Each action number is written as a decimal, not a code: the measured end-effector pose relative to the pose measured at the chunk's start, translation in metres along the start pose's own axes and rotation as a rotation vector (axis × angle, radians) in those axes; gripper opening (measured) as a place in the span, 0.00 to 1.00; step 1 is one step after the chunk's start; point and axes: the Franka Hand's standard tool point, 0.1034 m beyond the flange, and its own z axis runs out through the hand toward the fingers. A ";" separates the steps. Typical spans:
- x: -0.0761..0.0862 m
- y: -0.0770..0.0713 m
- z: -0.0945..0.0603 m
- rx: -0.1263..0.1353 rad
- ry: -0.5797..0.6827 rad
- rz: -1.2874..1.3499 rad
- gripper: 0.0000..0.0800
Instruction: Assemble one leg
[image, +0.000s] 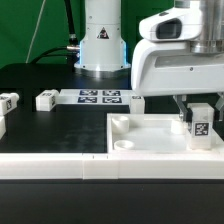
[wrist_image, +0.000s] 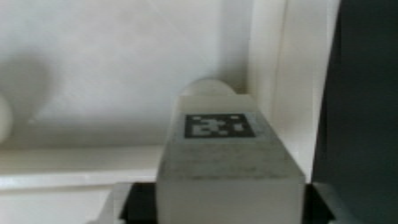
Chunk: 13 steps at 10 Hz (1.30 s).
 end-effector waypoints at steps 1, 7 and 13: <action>0.000 0.001 0.000 0.003 -0.002 0.146 0.36; 0.000 0.003 0.000 0.005 -0.006 0.826 0.36; 0.000 0.002 0.000 0.026 -0.036 1.361 0.36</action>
Offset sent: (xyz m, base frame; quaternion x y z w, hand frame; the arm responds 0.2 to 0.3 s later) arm -0.0029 -0.0009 0.0019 0.0187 0.0141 0.2704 0.9625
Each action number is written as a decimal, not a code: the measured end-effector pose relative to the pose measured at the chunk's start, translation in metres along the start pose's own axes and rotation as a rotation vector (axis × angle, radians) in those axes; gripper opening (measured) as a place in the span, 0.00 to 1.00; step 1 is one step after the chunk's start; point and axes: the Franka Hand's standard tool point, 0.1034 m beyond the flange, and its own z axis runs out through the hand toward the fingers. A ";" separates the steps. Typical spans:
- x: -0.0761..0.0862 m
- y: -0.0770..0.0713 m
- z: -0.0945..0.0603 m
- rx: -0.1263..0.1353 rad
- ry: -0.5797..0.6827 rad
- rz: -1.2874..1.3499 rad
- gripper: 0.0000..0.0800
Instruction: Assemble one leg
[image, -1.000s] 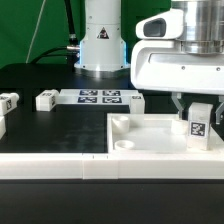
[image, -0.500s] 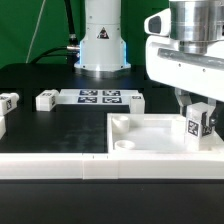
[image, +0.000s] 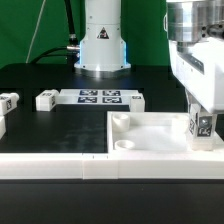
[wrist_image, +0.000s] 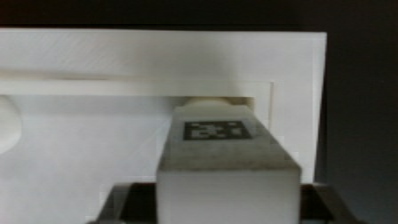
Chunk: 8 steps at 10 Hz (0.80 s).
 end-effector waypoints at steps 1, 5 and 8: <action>0.001 -0.001 0.000 0.000 -0.007 0.101 0.36; 0.000 -0.001 -0.001 0.003 -0.005 -0.098 0.72; -0.003 0.000 0.000 0.001 -0.005 -0.480 0.81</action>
Offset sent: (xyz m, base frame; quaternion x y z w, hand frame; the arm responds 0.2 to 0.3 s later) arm 0.0000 0.0000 0.0000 0.0000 0.0000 0.0000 1.0000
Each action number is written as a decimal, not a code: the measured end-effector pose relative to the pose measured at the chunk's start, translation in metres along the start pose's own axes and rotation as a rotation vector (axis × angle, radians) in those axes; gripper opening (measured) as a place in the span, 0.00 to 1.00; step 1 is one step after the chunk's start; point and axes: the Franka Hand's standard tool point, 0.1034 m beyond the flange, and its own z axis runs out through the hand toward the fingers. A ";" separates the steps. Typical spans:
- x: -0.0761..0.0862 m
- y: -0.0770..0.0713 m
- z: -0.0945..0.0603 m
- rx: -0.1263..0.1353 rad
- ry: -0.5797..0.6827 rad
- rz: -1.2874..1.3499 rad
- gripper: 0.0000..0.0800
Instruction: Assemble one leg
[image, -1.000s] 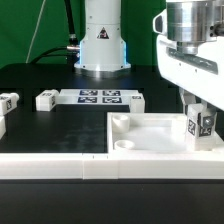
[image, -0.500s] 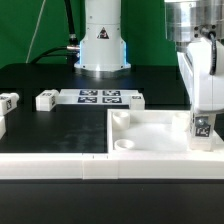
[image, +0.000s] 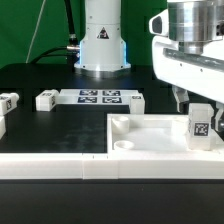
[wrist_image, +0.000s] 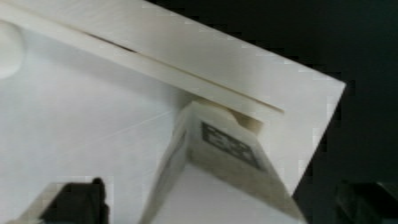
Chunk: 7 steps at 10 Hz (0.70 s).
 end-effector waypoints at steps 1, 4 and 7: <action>0.000 0.000 0.000 0.000 0.000 -0.121 0.81; 0.000 0.000 0.000 0.001 -0.002 -0.287 0.81; 0.000 0.000 0.000 0.001 -0.002 -0.283 0.81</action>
Offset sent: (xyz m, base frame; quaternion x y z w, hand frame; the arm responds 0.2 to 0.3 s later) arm 0.0000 0.0000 0.0000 0.0000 0.0000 0.0000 1.0000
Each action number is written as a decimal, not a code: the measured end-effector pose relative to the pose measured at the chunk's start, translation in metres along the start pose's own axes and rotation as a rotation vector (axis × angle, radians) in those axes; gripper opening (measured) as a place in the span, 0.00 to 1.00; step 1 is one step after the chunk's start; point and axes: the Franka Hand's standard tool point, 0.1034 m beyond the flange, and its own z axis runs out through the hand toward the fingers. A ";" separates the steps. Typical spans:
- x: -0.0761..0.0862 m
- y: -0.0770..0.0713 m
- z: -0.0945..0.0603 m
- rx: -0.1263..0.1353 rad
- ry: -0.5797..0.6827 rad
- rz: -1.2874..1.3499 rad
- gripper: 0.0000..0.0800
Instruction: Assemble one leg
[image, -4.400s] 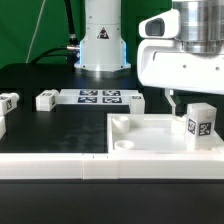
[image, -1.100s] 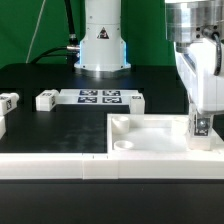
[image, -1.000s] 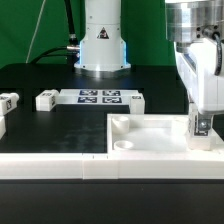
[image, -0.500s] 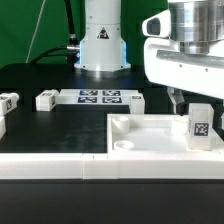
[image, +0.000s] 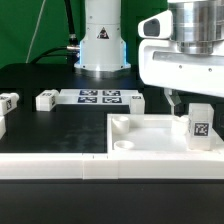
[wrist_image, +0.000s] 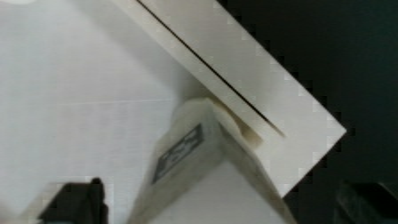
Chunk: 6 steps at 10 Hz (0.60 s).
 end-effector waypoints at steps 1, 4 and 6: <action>0.000 0.000 0.000 0.000 0.000 0.025 0.81; 0.002 0.000 0.000 -0.009 -0.010 0.070 0.81; 0.002 0.000 0.000 -0.008 -0.011 0.159 0.81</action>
Offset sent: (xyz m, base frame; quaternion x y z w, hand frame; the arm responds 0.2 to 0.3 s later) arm 0.0109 -0.0006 0.0005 -0.0090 -0.0321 0.1215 0.9920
